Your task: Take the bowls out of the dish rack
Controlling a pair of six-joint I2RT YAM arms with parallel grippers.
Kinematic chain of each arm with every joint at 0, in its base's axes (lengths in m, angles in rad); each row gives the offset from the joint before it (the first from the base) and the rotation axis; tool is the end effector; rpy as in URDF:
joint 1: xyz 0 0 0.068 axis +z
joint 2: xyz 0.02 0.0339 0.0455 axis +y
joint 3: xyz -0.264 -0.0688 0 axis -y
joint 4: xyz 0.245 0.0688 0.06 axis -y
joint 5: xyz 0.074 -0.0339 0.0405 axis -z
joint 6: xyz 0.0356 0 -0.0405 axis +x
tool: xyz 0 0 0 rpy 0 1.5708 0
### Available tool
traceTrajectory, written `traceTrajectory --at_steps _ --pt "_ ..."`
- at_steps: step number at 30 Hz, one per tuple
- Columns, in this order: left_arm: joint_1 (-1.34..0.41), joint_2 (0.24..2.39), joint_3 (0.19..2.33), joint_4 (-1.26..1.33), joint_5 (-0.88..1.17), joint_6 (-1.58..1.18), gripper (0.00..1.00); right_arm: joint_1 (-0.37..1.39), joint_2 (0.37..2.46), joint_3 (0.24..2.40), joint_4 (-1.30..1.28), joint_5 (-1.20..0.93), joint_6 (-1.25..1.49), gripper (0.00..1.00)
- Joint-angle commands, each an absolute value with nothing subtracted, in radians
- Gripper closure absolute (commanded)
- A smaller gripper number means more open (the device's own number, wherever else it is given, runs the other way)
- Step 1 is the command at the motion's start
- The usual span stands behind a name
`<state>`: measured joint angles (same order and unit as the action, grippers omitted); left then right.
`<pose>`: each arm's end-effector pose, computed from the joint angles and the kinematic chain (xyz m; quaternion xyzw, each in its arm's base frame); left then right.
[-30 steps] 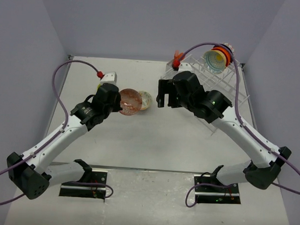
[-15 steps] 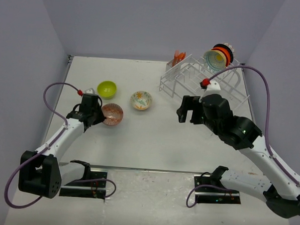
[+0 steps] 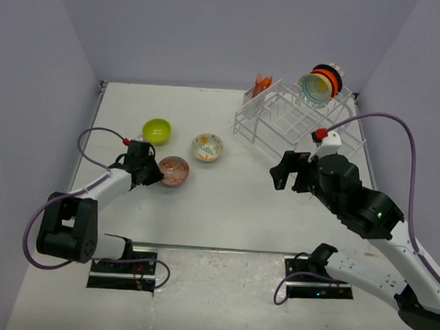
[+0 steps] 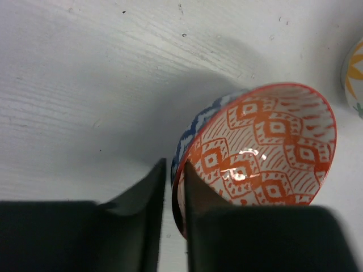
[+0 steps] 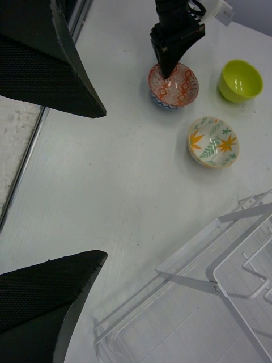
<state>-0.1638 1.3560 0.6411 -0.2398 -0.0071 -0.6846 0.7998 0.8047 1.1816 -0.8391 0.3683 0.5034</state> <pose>0.2481 -0.0407 0.1667 -0.2464 0.9205 -0.1217 0.2777 0.1058 0.0905 0.4019 -0.0281 0.8410 0.1900 0.5059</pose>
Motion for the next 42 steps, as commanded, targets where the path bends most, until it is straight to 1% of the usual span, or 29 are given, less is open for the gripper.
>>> traceTrajectory --at_steps 1,2,4,5,6,8,10,11,13,14,15,17,18,21,23,24,26,29,30,31,33,35,37,38,42 --pt "-0.153 1.338 0.638 -0.170 0.005 -0.716 0.69 0.792 0.821 1.178 -0.825 0.384 0.483 0.01" --pt "-0.153 1.330 0.640 -0.178 0.005 -0.716 0.49 0.787 0.833 1.181 -0.827 0.383 0.479 0.01" --pt "-0.153 1.280 0.643 -0.215 -0.029 -0.712 0.29 0.776 0.853 1.206 -0.825 0.382 0.459 0.01" --pt "-0.153 1.257 0.650 -0.233 -0.032 -0.710 0.09 0.772 0.879 1.218 -0.825 0.385 0.450 0.01" --pt "-0.153 1.200 0.660 -0.277 -0.041 -0.703 0.01 0.762 0.894 1.248 -0.825 0.388 0.425 0.01" --pt "-0.153 1.129 0.696 -0.331 -0.046 -0.689 0.00 0.730 0.931 1.290 -0.827 0.391 0.397 0.01" --pt "-0.153 1.001 0.728 -0.415 -0.049 -0.655 0.00 0.695 0.994 1.370 -0.827 0.416 0.342 0.01" --pt "-0.155 0.911 0.756 -0.451 -0.038 -0.609 0.00 0.683 1.040 1.429 -0.825 0.479 0.287 0.01" --pt "-0.156 0.826 0.790 -0.480 -0.023 -0.551 0.00 0.626 1.097 1.492 -0.824 0.569 0.215 0.01" --pt "-0.155 0.787 0.814 -0.489 -0.015 -0.517 0.00 0.606 1.129 1.559 -0.819 0.674 0.181 0.01" --pt "-0.156 0.723 0.831 -0.505 -0.029 -0.464 0.00 0.586 1.202 1.592 -0.810 0.727 0.140 0.01" --pt "-0.155 0.678 0.868 -0.558 -0.067 -0.419 0.00 0.534 1.285 1.699 -0.779 0.805 0.010 0.01" --pt "-0.155 0.649 0.874 -0.578 -0.105 -0.385 0.00 0.517 1.372 1.742 -0.778 0.830 -0.083 0.01" --pt "-0.156 0.598 0.830 -0.554 -0.159 -0.385 0.00 0.454 1.515 1.896 -0.769 0.848 -0.205 0.02" --pt "-0.156 0.584 0.815 -0.542 -0.114 -0.387 0.00 0.428 1.554 1.920 -0.680 0.827 -0.280 0.05" --pt "-0.156 0.574 0.816 -0.537 -0.109 -0.390 0.00 0.413 1.586 1.921 -0.657 0.801 -0.351 0.09" --pt "-0.156 0.558 0.796 -0.516 -0.097 -0.391 0.00 0.388 1.635 1.927 -0.594 0.802 -0.437 0.15" --pt "-0.169 0.569 0.796 -0.518 -0.094 -0.390 0.00 0.368 1.667 1.940 -0.563 0.789 -0.478 0.23" --pt "-0.172 0.571 0.796 -0.520 -0.094 -0.390 0.00 0.358 1.674 1.944 -0.561 0.767 -0.480 0.30" --pt "-0.175 0.574 0.796 -0.520 -0.094 -0.390 0.00 0.353 1.690 1.948 -0.557 0.762 -0.480 0.33" --pt "-0.179 0.584 0.798 -0.519 -0.094 -0.388 0.00 0.348 1.707 1.953 -0.557 0.749 -0.485 0.34" --pt "-0.181 0.591 0.798 -0.520 -0.095 -0.388 0.00 0.341 1.732 1.951 -0.551 0.742 -0.498 0.38" --pt "-0.181 0.589 0.798 -0.522 -0.095 -0.387 0.00 0.334 1.747 1.947 -0.535 0.744 -0.505 0.39" --pt "-0.181 0.588 0.798 -0.520 -0.094 -0.387 0.00 0.327 1.759 1.942 -0.526 0.745 -0.515 0.44" --pt "-0.181 0.584 0.795 -0.515 -0.080 -0.383 0.00 0.322 1.758 1.855 -0.386 0.772 -0.586 0.54"
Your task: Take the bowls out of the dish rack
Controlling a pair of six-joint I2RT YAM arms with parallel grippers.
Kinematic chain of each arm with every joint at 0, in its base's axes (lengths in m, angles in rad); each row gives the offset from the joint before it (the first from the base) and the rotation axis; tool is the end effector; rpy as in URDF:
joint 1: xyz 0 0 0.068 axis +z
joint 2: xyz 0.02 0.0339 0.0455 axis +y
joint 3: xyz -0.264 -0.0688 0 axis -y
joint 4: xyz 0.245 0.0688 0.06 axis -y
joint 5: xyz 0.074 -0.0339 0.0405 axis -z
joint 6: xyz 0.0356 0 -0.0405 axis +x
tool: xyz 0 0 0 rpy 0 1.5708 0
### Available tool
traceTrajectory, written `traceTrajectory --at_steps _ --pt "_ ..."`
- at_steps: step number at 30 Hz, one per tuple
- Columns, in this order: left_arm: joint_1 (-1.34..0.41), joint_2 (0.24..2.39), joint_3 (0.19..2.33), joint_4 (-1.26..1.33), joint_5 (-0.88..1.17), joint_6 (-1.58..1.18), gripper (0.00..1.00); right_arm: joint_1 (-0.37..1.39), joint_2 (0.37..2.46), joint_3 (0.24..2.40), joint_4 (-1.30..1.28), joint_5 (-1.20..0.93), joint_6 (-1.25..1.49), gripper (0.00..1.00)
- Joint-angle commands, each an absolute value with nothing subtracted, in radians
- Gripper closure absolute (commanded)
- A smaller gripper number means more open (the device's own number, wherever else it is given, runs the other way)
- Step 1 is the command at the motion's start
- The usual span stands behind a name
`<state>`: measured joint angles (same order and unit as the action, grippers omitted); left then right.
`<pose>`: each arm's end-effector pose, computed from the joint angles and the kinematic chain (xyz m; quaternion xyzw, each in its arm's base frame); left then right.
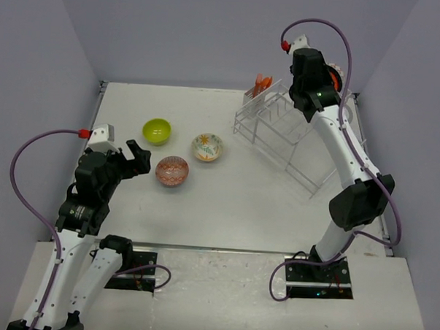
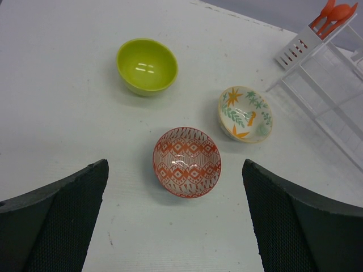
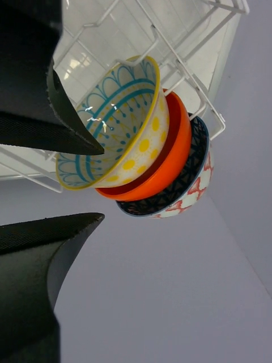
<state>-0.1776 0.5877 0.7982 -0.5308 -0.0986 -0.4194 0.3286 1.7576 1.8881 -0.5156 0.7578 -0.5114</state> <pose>0.1298 -0.0197 0.3353 -0.1263 0.8004 -0.1337 0.5705 0.3834 0.1049 0.4268 -0.1255 0.7878 -0.3529 0.4889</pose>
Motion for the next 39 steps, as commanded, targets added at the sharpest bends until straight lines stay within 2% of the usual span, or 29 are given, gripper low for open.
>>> traceTrajectory --at_steps 1,6,9,10,20,27,39 --pt "-0.181 0.584 0.796 -0.514 -0.080 -0.382 0.00 0.322 1.755 1.842 -0.367 0.776 -0.606 0.56" --pt "-0.181 0.580 0.796 -0.514 -0.077 -0.380 0.00 0.316 1.772 1.827 -0.327 0.787 -0.621 0.61" --pt "-0.181 0.575 0.795 -0.512 -0.077 -0.380 0.00 0.316 1.779 1.813 -0.299 0.795 -0.626 0.67" --pt "-0.181 0.574 0.795 -0.512 -0.078 -0.380 0.00 0.316 1.779 1.810 -0.293 0.804 -0.627 0.72" --pt "-0.183 0.563 0.793 -0.511 -0.072 -0.379 0.00 0.308 1.779 1.758 -0.244 0.833 -0.621 0.84" --pt "-0.183 0.563 0.793 -0.509 -0.071 -0.377 0.00 0.310 1.724 1.706 -0.166 0.850 -0.656 0.98" --pt "-0.183 0.563 0.793 -0.509 -0.074 -0.377 0.00 0.314 1.649 1.666 -0.052 0.870 -0.730 1.00"
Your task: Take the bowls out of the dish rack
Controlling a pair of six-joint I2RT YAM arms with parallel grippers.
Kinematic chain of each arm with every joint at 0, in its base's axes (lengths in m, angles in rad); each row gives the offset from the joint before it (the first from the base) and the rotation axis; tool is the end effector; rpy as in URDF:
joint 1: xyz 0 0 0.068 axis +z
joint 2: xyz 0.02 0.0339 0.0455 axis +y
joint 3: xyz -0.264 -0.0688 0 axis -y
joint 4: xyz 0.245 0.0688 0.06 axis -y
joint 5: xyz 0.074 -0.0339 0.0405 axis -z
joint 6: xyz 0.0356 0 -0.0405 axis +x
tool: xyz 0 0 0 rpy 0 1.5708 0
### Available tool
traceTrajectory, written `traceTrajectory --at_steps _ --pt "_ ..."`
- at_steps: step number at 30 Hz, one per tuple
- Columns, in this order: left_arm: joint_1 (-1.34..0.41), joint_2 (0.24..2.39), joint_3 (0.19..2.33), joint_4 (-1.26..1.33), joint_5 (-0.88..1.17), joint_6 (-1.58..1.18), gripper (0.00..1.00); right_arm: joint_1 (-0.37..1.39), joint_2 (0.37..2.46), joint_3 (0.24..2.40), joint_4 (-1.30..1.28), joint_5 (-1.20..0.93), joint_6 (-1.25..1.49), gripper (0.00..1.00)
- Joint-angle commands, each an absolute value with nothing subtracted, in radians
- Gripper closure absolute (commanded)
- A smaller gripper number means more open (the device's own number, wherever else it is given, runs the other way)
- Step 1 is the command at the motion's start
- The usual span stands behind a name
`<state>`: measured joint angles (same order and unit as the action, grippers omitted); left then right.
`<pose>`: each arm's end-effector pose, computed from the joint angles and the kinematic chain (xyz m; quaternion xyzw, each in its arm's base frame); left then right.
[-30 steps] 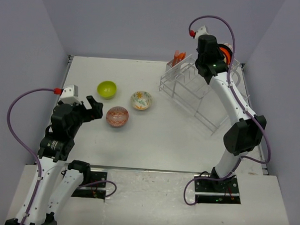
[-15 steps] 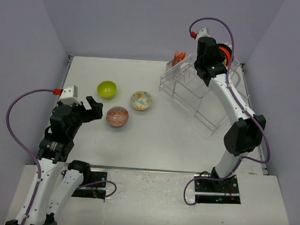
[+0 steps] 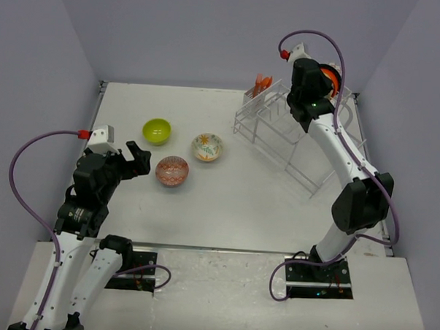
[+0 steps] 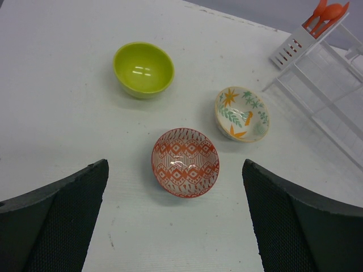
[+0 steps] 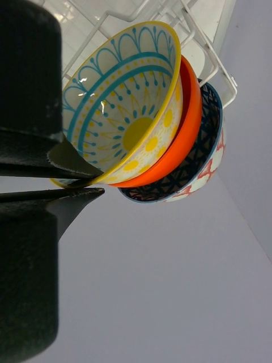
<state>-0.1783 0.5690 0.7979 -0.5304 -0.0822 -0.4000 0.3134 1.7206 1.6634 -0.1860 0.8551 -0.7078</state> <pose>0.1256 -0.0197 0.3373 -0.1132 0.7970 -0.1372 0.5772 0.3906 0.0984 0.3970 -0.1274 0.7502 -0.4301 0.4858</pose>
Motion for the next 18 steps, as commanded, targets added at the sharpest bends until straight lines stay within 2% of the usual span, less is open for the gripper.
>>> traceTrajectory --at_steps 1,18 --pt "-0.183 0.561 0.792 -0.509 -0.074 -0.377 0.00 0.316 1.644 1.663 -0.045 0.871 -0.739 1.00" --pt "-0.183 0.560 0.795 -0.511 -0.089 -0.380 0.00 0.353 1.586 1.654 -0.011 0.853 -0.775 1.00"
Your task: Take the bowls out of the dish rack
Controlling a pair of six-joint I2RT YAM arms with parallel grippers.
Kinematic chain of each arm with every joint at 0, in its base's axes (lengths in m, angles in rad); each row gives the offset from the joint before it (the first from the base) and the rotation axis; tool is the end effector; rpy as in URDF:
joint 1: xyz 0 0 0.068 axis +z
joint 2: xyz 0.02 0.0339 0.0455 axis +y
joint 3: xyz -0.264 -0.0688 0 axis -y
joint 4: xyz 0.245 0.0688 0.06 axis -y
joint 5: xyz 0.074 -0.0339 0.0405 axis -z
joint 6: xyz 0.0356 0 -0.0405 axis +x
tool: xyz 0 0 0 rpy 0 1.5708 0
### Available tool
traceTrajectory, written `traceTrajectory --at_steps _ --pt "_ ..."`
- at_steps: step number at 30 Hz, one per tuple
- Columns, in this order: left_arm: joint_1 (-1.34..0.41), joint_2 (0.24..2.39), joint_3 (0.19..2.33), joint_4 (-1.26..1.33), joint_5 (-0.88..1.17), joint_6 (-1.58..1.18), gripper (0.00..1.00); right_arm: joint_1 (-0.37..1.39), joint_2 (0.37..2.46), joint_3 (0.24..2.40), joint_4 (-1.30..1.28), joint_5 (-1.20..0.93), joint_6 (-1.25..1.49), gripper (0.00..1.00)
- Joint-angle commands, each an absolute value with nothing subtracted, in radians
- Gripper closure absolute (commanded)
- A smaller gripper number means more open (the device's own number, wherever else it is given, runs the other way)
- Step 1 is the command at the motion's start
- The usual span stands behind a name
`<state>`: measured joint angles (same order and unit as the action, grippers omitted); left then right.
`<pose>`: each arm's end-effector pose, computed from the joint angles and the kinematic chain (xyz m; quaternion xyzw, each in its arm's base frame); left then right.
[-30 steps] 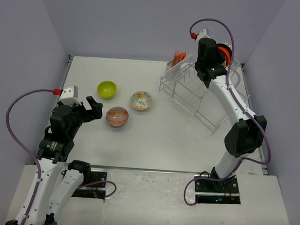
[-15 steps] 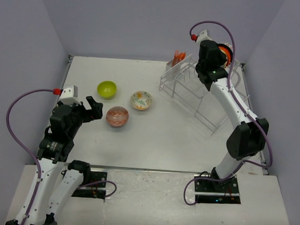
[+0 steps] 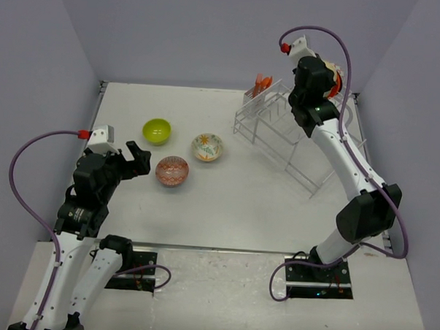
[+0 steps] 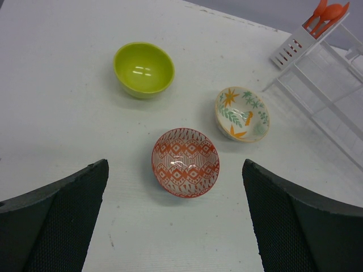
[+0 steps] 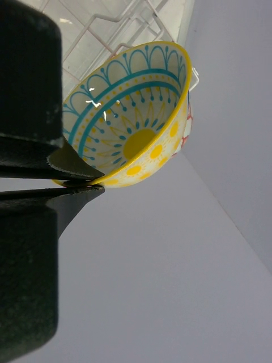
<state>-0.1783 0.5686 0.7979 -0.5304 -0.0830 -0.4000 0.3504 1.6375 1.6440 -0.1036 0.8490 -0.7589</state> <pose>0.1256 -0.0196 0.3373 -0.1134 0.7968 -0.1369 0.5775 0.3654 0.1051 0.4290 -0.1201 0.7194 -0.4229 0.5377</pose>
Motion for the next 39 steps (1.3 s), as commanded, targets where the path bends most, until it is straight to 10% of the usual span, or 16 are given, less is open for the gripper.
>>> traceTrajectory --at_steps 1,29,39 --pt "-0.181 0.560 0.793 -0.512 -0.089 -0.380 0.00 0.354 1.588 1.652 -0.011 0.853 -0.773 1.00" --pt "-0.230 0.784 1.060 -0.399 0.250 -0.475 0.00 0.713 1.445 1.862 -0.764 0.455 0.150 1.00" --pt "-0.733 1.090 1.278 -0.540 -0.334 -0.492 0.00 0.808 1.401 1.665 -0.675 0.151 0.451 1.00"
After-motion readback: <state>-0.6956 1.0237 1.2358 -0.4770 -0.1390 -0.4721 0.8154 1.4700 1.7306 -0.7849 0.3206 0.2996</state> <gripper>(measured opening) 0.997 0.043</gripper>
